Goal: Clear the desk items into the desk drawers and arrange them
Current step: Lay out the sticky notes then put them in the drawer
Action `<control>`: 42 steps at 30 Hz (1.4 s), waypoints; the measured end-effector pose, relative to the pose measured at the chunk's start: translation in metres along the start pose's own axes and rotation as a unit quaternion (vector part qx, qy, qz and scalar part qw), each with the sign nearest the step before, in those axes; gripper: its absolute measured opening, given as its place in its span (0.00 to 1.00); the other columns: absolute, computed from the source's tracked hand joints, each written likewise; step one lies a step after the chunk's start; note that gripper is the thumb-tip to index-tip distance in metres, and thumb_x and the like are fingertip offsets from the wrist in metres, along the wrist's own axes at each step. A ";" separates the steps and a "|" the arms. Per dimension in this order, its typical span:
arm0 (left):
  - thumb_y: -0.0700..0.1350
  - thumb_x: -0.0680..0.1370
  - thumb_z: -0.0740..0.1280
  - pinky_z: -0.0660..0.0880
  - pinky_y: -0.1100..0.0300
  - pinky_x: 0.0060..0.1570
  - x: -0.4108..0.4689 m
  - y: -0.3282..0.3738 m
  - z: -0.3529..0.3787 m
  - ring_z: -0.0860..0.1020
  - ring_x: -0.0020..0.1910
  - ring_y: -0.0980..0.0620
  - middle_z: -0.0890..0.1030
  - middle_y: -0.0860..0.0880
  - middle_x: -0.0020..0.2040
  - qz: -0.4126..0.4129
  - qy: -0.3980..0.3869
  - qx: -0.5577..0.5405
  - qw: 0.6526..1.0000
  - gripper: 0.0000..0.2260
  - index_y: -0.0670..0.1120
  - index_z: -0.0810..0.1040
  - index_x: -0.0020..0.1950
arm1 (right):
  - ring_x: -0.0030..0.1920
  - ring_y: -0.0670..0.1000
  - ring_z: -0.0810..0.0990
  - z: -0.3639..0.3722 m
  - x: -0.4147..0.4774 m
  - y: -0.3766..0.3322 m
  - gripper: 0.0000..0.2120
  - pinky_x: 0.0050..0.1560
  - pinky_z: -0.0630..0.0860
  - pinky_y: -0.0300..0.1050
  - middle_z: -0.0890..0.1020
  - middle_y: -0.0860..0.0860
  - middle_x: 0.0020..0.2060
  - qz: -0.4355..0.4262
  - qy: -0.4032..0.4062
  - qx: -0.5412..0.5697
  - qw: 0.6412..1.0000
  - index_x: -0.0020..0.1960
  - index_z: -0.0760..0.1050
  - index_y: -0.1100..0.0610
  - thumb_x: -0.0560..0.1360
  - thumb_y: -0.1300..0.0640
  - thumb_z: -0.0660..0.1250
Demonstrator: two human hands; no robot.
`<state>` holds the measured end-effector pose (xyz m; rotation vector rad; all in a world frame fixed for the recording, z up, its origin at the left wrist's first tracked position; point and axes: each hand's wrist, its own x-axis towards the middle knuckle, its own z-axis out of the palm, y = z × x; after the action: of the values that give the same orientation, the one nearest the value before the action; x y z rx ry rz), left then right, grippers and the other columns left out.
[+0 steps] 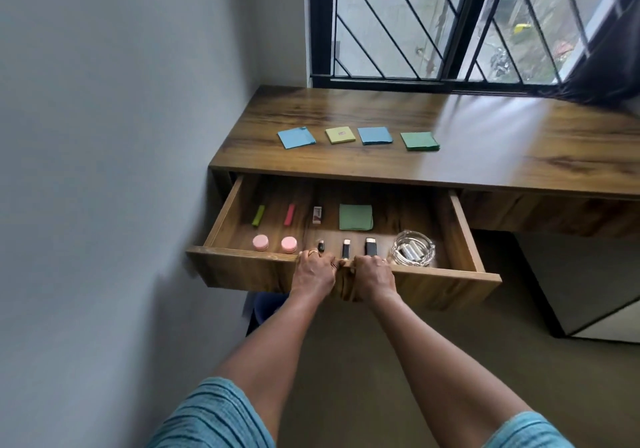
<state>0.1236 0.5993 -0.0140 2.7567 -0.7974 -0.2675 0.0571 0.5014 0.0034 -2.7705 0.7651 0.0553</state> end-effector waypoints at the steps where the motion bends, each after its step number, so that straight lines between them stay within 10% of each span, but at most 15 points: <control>1: 0.50 0.82 0.53 0.69 0.54 0.60 -0.006 0.003 -0.003 0.70 0.62 0.45 0.73 0.42 0.62 -0.004 -0.007 0.002 1.000 0.17 0.47 0.73 0.67 | 0.53 0.56 0.78 -0.002 -0.007 0.000 0.12 0.53 0.75 0.47 0.79 0.59 0.52 0.004 -0.006 0.005 1.000 0.58 0.76 0.61 0.80 0.60 0.56; 13: 0.50 0.82 0.56 0.70 0.53 0.59 -0.077 0.007 0.009 0.70 0.62 0.45 0.72 0.42 0.63 -0.060 -0.051 0.022 0.997 0.15 0.45 0.71 0.65 | 0.42 0.51 0.78 0.009 -0.076 -0.002 0.11 0.41 0.69 0.43 0.82 0.54 0.46 -0.012 -0.009 -0.025 1.000 0.53 0.78 0.58 0.81 0.58 0.56; 33: 0.55 0.82 0.55 0.68 0.50 0.63 -0.151 0.010 0.004 0.69 0.66 0.43 0.72 0.42 0.66 -0.079 -0.079 0.047 0.993 0.20 0.44 0.70 0.66 | 0.52 0.54 0.80 0.007 -0.146 -0.002 0.11 0.45 0.71 0.44 0.81 0.56 0.51 -0.014 -0.069 -0.005 0.998 0.56 0.77 0.59 0.80 0.59 0.57; 42: 0.52 0.81 0.58 0.73 0.57 0.47 -0.117 0.016 -0.005 0.79 0.51 0.49 0.80 0.46 0.52 -0.097 -0.100 0.085 0.987 0.15 0.44 0.78 0.56 | 0.44 0.51 0.79 -0.009 -0.098 0.009 0.09 0.41 0.75 0.42 0.80 0.53 0.47 -0.012 -0.164 0.053 0.985 0.53 0.78 0.58 0.76 0.55 0.65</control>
<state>0.0192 0.6511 0.0080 3.0073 -0.6228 -0.5456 -0.0318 0.5410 0.0200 -2.5751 0.6290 0.4401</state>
